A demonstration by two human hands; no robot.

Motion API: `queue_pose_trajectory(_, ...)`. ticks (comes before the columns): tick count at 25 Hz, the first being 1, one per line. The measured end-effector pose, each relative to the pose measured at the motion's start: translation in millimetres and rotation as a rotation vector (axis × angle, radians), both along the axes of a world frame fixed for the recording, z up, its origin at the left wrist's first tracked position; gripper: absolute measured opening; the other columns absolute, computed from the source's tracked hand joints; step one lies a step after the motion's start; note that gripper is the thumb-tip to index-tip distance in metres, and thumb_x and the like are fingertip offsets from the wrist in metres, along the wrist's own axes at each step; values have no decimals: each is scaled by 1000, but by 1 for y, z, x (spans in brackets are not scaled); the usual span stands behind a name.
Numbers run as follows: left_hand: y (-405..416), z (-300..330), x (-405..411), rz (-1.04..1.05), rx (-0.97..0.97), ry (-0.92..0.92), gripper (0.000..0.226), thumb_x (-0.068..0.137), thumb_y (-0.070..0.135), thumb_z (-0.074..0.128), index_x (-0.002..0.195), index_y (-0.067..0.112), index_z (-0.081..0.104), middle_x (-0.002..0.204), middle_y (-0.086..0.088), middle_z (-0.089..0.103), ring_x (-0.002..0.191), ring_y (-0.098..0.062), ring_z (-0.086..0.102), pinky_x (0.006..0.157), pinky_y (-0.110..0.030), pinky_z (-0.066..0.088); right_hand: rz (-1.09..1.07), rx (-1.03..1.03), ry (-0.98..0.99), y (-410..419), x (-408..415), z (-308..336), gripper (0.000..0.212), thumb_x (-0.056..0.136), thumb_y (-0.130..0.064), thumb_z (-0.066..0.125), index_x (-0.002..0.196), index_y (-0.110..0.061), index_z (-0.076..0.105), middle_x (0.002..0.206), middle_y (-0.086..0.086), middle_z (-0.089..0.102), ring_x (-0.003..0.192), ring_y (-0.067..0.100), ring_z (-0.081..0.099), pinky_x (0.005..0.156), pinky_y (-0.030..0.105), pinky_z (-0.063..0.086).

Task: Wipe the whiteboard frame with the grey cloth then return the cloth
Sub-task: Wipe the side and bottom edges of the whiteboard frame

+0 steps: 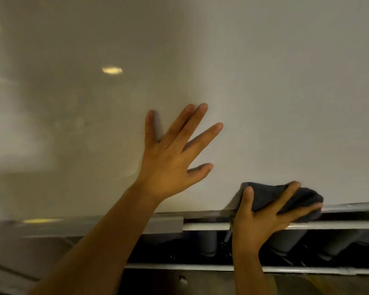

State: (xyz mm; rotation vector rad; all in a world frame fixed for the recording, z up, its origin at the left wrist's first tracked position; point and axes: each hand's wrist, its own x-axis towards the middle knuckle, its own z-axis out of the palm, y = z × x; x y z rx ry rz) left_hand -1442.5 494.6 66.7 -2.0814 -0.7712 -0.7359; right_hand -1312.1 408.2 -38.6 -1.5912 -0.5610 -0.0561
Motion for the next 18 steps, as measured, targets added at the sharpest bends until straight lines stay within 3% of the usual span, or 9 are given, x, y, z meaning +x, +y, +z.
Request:
queue_pose_trajectory(2, -2, 3, 2, 0, -13, -11, 71, 87, 63, 40, 146, 31, 17, 158, -1, 0, 145, -18, 3, 111, -59, -6, 37, 17, 7, 2, -7, -3, 86, 79, -55, 51, 145, -14, 15, 149, 33, -11, 133, 4, -8, 108, 11, -5)
queue_pose_trajectory(4, -2, 5, 2, 0, -9, -11, 69, 87, 63, 40, 145, 30, 23, 152, -5, 18, 141, -24, 15, 110, -61, -2, 73, -1, 45, 7, -25, -4, 89, 77, -65, 44, 145, -16, 14, 150, 32, -10, 139, 22, -7, 110, 32, 4)
queue_pose_trajectory(6, -2, 5, 1, 8, 11, -5, 68, 87, 61, 43, 144, 29, 27, 151, -12, 29, 138, -26, 21, 108, -63, 3, 75, -42, 41, 13, -52, -5, 92, 76, -73, 36, 144, -14, 17, 149, 34, -3, 140, 35, -3, 108, 44, 11)
queue_pose_trajectory(12, -3, 6, 1, -21, -11, -18, 68, 85, 58, 50, 143, 28, 30, 149, -13, 35, 139, -26, 22, 109, -63, 3, 144, -133, 6, 21, -106, -13, 92, 74, -77, 34, 145, -24, 9, 150, 28, -5, 140, 30, -4, 106, 58, 22)
queue_pose_trajectory(14, -4, 6, 1, -20, -9, -15, 68, 85, 58, 50, 143, 28, 30, 149, -13, 35, 139, -26, 21, 109, -63, 2, 152, -112, -9, 18, -105, -11, 92, 74, -77, 33, 144, -20, 13, 149, 31, -2, 139, 25, -5, 108, 52, 19)
queue_pose_trajectory(18, -4, 5, 3, 9, -19, 22, 71, 86, 60, 46, 146, 29, 23, 153, -10, 26, 142, -25, 14, 110, -62, -2, 71, 19, 49, 13, -71, -3, 95, 74, -70, 45, 143, -10, 20, 147, 37, -1, 137, 20, -8, 108, 23, 2)
